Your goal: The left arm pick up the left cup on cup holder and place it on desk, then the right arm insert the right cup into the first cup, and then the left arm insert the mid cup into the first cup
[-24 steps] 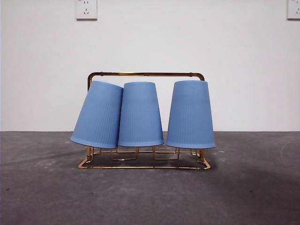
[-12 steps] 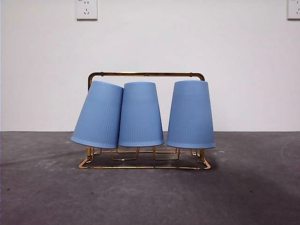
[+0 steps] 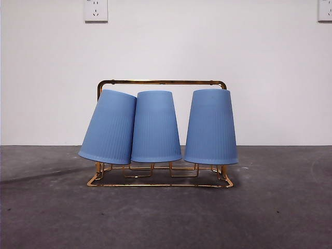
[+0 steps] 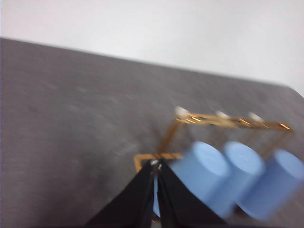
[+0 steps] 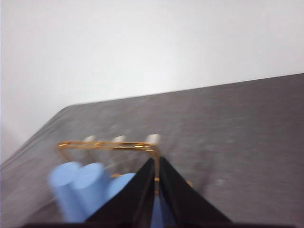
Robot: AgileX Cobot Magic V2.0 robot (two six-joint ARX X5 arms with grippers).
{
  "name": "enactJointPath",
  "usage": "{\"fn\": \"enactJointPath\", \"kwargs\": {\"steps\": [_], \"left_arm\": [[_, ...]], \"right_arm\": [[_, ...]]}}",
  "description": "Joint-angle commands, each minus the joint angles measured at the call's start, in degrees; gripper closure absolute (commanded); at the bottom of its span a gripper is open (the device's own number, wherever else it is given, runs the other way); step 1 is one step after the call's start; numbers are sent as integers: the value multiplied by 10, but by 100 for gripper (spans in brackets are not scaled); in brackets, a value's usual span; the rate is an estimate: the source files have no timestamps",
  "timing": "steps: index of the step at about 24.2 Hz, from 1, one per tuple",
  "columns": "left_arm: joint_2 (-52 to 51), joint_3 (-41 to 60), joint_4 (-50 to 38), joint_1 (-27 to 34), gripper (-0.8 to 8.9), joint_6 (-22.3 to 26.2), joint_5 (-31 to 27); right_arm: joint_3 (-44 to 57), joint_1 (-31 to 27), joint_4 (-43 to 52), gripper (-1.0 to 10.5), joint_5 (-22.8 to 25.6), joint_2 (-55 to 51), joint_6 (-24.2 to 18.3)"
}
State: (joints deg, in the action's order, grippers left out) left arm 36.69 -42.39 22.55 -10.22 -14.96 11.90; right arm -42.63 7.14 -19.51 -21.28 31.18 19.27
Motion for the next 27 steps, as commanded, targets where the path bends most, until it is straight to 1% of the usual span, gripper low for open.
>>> {"fn": "enactJointPath", "kwargs": {"steps": [1,3,6,8,10,12,14,18,20,22,23,24,25,27], "left_arm": [[49,-68,57,-10,806,42,52],[80,-106,95,-20,806,62,81],[112,-147,133,-37,806,90,112],[125,-164,148,-52,806,110,131],[130,-172,160,-68,806,123,143],[130,-172,170,-82,806,134,150],[130,-172,178,-94,806,134,150],[130,-172,187,-103,794,134,150],[130,-172,186,-103,667,135,150],[130,-172,186,-103,444,135,150],[130,-172,186,-103,331,135,150],[130,-172,185,-103,257,135,150],[130,-172,185,-103,225,134,150],[130,-172,185,-103,219,134,150]], "right_arm": [[-59,5,-41,935,-45,38,-34],[-96,9,-80,935,-77,67,-56],[-132,14,-125,935,-108,97,-85],[-147,17,-150,935,-120,112,-107],[-156,22,-174,935,-124,122,-125],[-159,26,-196,935,-124,126,-134],[-159,28,-215,935,-123,126,-149],[-159,29,-233,935,-123,125,-152],[-159,29,-234,916,-123,126,-152],[-159,29,-234,736,-122,126,-152],[-159,29,-234,612,-121,126,-152],[-159,29,-234,517,-121,126,-152],[-159,29,-234,458,-121,126,-151],[-159,29,-232,450,-122,126,-149]]}}
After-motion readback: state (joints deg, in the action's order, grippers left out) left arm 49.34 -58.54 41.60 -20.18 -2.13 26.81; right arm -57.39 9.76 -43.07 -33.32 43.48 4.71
